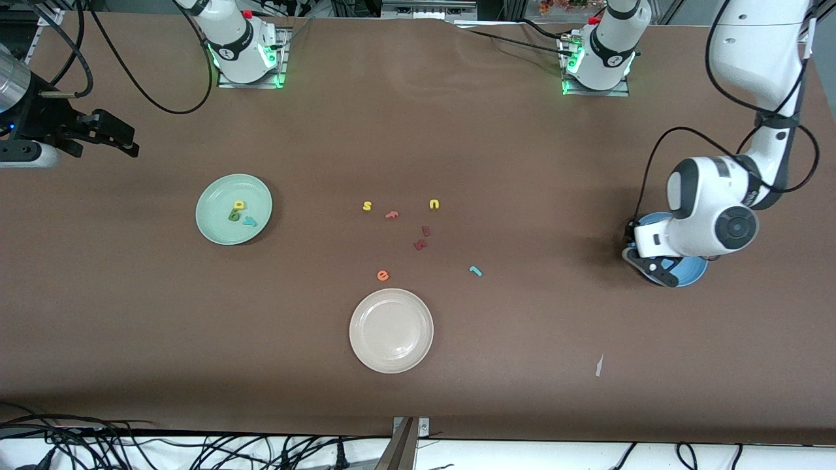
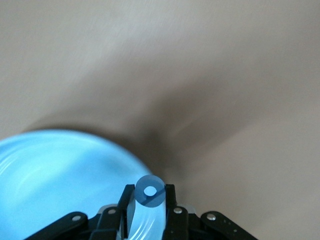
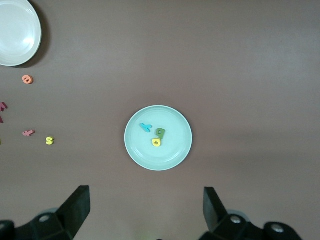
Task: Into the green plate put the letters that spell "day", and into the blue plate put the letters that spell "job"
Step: 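Carry the blue o to the blue plate and open the left gripper, then move the left gripper over the teal letter J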
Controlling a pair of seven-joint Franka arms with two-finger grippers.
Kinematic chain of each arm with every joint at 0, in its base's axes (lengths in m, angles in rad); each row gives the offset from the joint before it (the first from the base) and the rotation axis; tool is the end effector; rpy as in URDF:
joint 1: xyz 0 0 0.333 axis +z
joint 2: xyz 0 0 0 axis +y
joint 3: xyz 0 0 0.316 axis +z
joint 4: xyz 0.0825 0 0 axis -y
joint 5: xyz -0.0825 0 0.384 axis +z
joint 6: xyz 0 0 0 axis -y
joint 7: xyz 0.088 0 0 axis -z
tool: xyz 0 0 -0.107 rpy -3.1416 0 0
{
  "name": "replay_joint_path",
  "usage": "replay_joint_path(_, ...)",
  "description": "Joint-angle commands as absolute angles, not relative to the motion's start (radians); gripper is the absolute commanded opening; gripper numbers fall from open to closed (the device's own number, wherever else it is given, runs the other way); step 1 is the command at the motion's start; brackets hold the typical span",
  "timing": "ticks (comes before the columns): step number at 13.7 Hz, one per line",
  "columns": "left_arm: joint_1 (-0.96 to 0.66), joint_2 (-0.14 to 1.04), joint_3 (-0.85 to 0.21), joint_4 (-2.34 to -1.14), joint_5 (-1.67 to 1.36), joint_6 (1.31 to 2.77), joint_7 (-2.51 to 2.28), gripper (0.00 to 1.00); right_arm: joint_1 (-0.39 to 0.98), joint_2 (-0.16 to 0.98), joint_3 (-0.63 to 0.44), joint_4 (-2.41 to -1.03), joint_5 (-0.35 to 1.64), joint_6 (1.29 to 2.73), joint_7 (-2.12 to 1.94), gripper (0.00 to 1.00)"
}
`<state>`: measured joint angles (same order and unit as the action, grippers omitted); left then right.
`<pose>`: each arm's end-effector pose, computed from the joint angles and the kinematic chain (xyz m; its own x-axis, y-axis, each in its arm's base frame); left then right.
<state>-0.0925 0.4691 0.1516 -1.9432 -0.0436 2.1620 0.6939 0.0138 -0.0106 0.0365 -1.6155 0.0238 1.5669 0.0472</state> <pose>0.5923 0.0312 0.2237 0.7914 -0.5739 -0.2105 -0.5606 -0.8187 0.1243 0.5488 0.0303 0.6090 0.9992 0.0032 -0.0391 0.0023 -0.9998 -0.0216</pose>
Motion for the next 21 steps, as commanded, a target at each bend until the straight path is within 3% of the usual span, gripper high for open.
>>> replay_joint_path(1,-0.071,0.419,0.166,-1.982,-0.011,2.132,0.759,0.04,0.025,-0.023,0.028,-1.615,0.02,1.554,0.054,1.0)
replay_joint_path(2,-0.06,0.422,0.166,-1.982,-0.011,2.134,0.762,0.06,0.025,-0.023,0.028,-1.615,0.02,1.554,0.054,1.0)
replay_joint_path(3,-0.06,0.425,0.166,-1.983,-0.008,2.134,0.762,0.17,0.025,-0.023,0.028,-1.615,0.02,1.555,0.054,1.0)
replay_joint_path(4,-0.067,0.426,0.166,-1.983,-0.003,2.135,0.761,0.51,0.025,-0.023,0.028,-1.615,0.02,1.557,0.054,1.0)
replay_joint_path(6,-0.081,0.426,0.164,-1.982,-0.003,2.135,0.744,0.78,0.025,-0.023,0.028,-1.615,0.02,1.562,0.054,1.0)
replay_joint_path(9,-0.103,0.426,0.16,-1.976,-0.021,2.137,0.736,0.78,0.025,-0.021,0.028,-1.615,0.02,1.559,0.054,1.0)
replay_joint_path(13,-0.152,0.445,0.077,-1.959,-0.222,2.169,0.66,0.74,0.025,-0.021,0.028,-1.615,0.02,1.56,0.054,1.0)
replay_joint_path(18,-0.303,0.501,-0.024,-1.919,-0.273,2.345,0.412,0.72,0.025,-0.021,0.026,-1.615,0.021,1.56,0.054,1.0)
replay_joint_path(21,-0.391,0.541,-0.032,-1.879,-0.275,2.4,0.244,0.71,0.025,-0.021,0.026,-1.615,0.021,1.56,0.054,1.0)
